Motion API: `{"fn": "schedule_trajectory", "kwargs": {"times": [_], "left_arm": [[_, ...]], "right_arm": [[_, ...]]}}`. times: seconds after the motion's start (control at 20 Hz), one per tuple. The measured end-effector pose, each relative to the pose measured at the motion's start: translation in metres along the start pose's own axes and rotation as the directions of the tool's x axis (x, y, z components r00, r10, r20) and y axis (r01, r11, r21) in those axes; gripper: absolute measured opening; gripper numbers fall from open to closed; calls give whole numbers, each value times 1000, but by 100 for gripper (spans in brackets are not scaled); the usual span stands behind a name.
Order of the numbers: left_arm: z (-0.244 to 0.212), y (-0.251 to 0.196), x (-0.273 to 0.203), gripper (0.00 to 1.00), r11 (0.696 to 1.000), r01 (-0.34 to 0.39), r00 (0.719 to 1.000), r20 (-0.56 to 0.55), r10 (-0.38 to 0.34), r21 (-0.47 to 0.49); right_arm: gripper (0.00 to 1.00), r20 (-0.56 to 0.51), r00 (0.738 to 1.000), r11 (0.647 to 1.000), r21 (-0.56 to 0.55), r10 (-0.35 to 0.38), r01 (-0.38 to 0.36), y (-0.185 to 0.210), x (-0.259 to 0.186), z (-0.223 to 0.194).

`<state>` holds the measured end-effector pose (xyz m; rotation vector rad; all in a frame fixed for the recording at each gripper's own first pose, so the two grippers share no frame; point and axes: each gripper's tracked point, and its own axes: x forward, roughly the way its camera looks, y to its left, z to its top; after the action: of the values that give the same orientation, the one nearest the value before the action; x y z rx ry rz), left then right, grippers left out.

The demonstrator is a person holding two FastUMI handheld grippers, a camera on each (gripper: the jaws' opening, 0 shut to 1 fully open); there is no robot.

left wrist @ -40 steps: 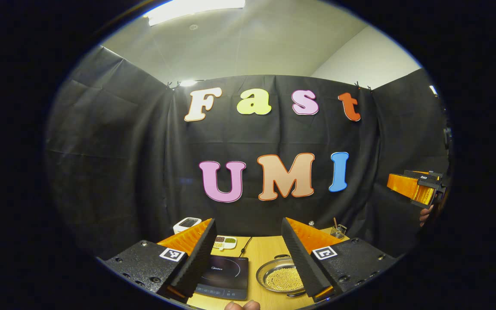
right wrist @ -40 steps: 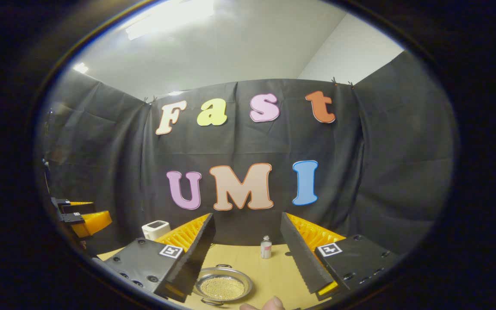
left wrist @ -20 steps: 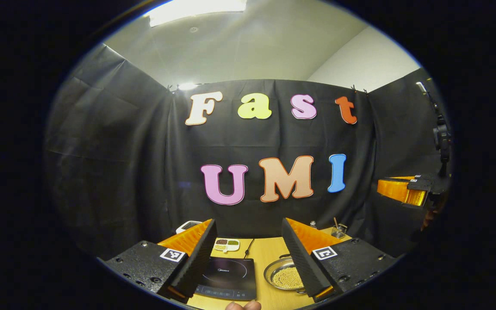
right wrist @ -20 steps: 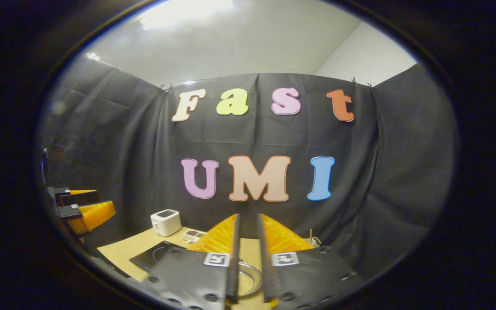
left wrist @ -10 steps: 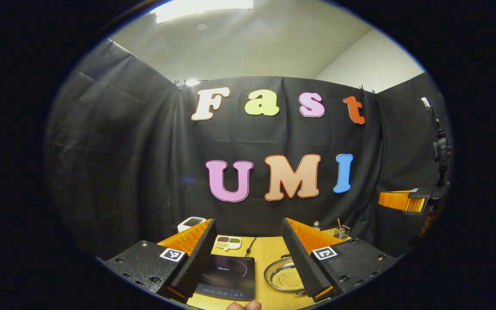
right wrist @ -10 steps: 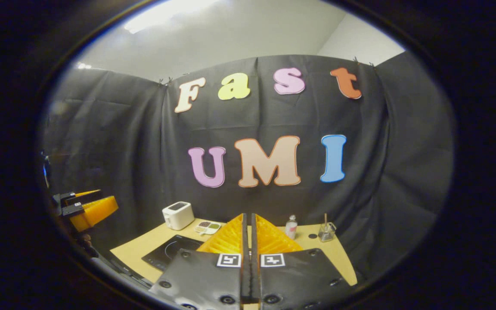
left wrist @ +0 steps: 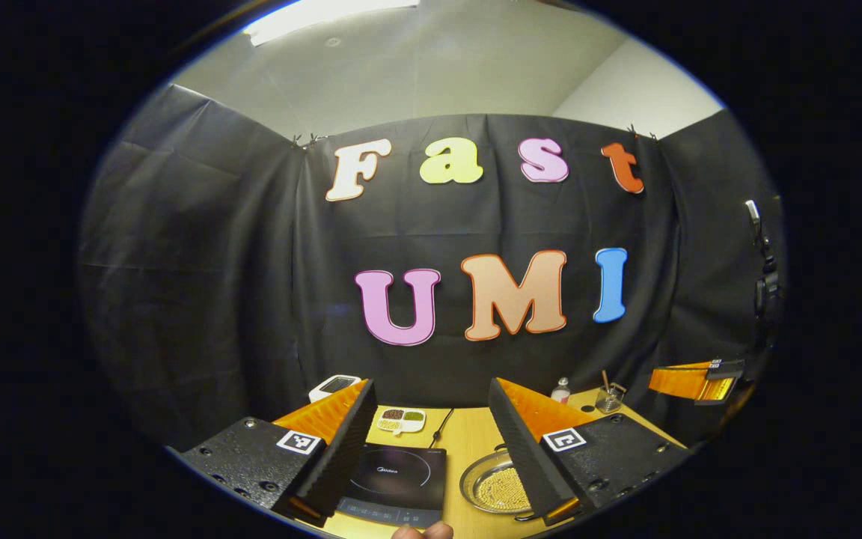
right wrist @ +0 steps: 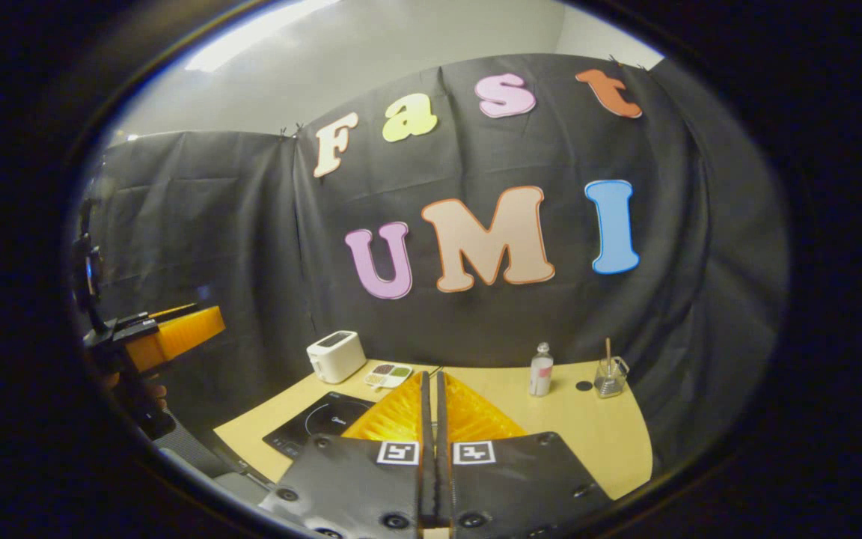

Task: First push the handle of the pot to place it horizontally, then grasp the pot with both hands and set it on the induction cooktop.

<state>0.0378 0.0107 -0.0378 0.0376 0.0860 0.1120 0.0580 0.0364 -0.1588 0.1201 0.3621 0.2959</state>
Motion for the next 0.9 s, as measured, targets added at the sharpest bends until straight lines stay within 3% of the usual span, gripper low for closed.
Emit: {"fn": "schedule_trajectory", "kwargs": {"times": [0.35, 0.65, 0.9], "left_arm": [[-7, -11, 36, 94, 997, 72, 997, 13, -72, 5], [-32, 10, 73, 94, 978, 206, 978, 3, -206, -14], [-54, 24, 100, 94, 952, 301, 953, -2, -301, -60]], "right_arm": [[2, -120, 993, 999, 35, 0, 4, 6, 28, -49], [0, -234, 968, 990, 87, -92, 115, 22, 50, -97], [2, -317, 929, 977, 24, -193, 211, 32, 57, -145]]}}
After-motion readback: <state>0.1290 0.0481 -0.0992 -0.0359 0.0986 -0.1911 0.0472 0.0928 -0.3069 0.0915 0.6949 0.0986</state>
